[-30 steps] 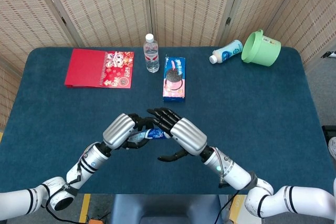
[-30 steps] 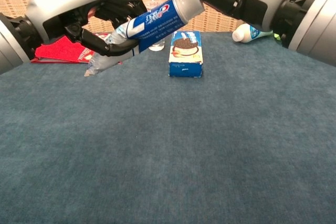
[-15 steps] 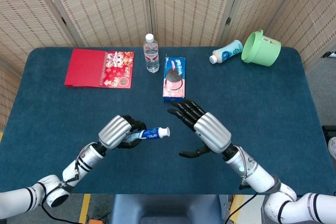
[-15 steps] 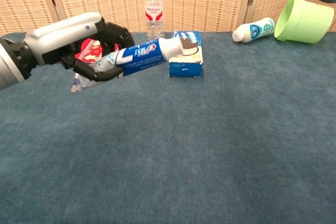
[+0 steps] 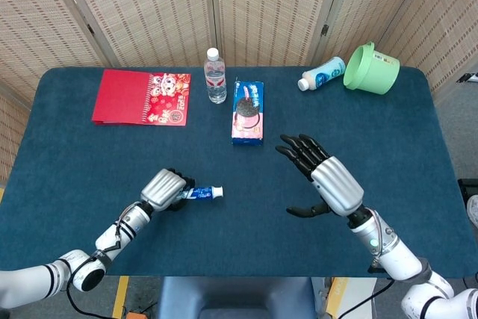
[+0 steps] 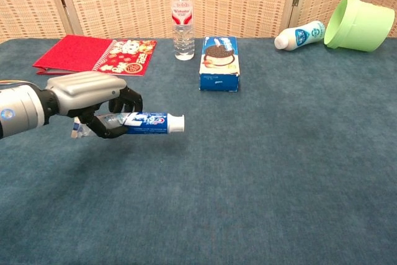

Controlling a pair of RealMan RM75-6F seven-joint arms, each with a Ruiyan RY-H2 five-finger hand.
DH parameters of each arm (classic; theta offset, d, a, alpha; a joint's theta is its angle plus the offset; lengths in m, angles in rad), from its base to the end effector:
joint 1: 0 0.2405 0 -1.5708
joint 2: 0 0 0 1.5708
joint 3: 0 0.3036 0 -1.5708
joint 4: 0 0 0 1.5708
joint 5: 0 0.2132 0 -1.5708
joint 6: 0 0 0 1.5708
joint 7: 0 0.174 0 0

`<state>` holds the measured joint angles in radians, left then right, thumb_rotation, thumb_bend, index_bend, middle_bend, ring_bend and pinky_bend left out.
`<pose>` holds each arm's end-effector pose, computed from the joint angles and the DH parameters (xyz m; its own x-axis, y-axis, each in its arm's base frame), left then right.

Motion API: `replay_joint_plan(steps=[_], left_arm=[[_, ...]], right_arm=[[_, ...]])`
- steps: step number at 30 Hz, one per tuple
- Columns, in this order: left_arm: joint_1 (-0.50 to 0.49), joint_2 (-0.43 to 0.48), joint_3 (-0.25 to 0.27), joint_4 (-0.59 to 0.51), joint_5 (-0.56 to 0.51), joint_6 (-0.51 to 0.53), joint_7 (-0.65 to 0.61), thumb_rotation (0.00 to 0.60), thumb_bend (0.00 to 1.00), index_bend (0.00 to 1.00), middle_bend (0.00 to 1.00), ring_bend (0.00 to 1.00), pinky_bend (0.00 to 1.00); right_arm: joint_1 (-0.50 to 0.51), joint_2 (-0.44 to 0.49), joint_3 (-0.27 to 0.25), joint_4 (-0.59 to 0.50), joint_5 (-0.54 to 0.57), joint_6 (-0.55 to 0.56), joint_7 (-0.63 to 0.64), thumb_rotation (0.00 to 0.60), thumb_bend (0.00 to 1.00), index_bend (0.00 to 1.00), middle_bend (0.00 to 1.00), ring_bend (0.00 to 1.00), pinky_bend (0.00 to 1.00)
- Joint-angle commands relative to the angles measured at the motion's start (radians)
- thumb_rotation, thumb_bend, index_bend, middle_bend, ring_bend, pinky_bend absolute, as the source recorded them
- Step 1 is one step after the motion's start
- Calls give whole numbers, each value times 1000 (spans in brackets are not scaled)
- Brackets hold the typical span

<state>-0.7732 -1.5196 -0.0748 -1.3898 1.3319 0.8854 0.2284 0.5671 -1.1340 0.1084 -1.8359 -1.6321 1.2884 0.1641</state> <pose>-0.1846 0.3951 -0.0407 0.5940 0.2536 0.7634 0.7359 -0.5546 -0.3884 -0.1507 -0.3246 0.1270 0.1251 -0.1431 0.9818 -0.8100 -0.5862 0.0178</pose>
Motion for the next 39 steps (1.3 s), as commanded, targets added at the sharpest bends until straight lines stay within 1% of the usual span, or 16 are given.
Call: replay_joint_plan(steps=[1,4,6,8,10,11,12,13,14,16,18,23,25,29,34,39], left_arm=[[1,-8,-35,-43,-152,-43,92,600,369,203,389,297,369],[8,1,-51,-80,-237,-30,137,600,326,82,281,204,326],[13,19,-59,-112,-276,-20,150,600,312,34,234,164,279],[20,47,-63,-147,-295,-9,150,600,302,7,202,130,234],[26,62,-64,-165,-296,3,146,600,298,4,193,127,223],[30,70,-65,-174,-295,10,143,600,298,15,193,135,222],[43,91,-67,-194,-286,32,129,600,298,33,193,144,222],[73,123,-72,-222,-260,86,103,600,298,46,193,150,221],[93,139,-70,-234,-238,120,86,600,298,72,200,163,222],[133,166,-66,-241,-194,193,58,600,301,117,226,186,223],[162,191,-61,-245,-172,238,41,600,307,164,250,201,223],[252,254,-57,-258,-122,365,-34,600,317,235,297,242,227],[293,271,-50,-253,-101,421,-61,600,317,252,312,255,230],[368,306,-28,-261,-67,509,-100,600,316,270,326,266,232],[466,320,4,-274,-5,634,-142,600,317,290,340,280,231],[531,306,29,-267,62,723,-146,600,316,304,342,285,227]], right_arm=[[-6,5,-1,4,0,4,4,6,0,0,0,0,0],[-16,17,-2,6,0,8,0,5,0,0,0,0,0],[-24,30,-4,5,2,10,-6,5,0,0,0,0,0],[-34,45,-8,6,7,12,-14,7,0,0,0,0,0],[-41,54,-11,5,10,11,-20,9,0,0,0,0,0],[-45,59,-13,6,14,11,-26,29,0,0,0,0,0],[-58,71,-18,8,28,13,-49,83,0,0,0,0,0],[-82,92,-29,10,53,16,-99,160,0,0,0,0,0],[-94,102,-35,5,65,18,-129,206,0,0,0,0,0],[-122,122,-47,-4,93,22,-190,336,0,0,0,0,0],[-142,133,-57,-10,115,23,-223,420,0,0,0,0,0],[-201,162,-94,-3,124,41,-225,442,0,0,0,0,0],[-235,155,-105,23,114,80,-249,457,0,0,0,0,0],[-305,131,-115,55,106,170,-257,461,0,0,0,0,0],[-397,98,-131,105,98,275,-226,461,0,0,0,0,0],[-456,76,-153,132,94,310,-207,465,0,0,0,0,0]])
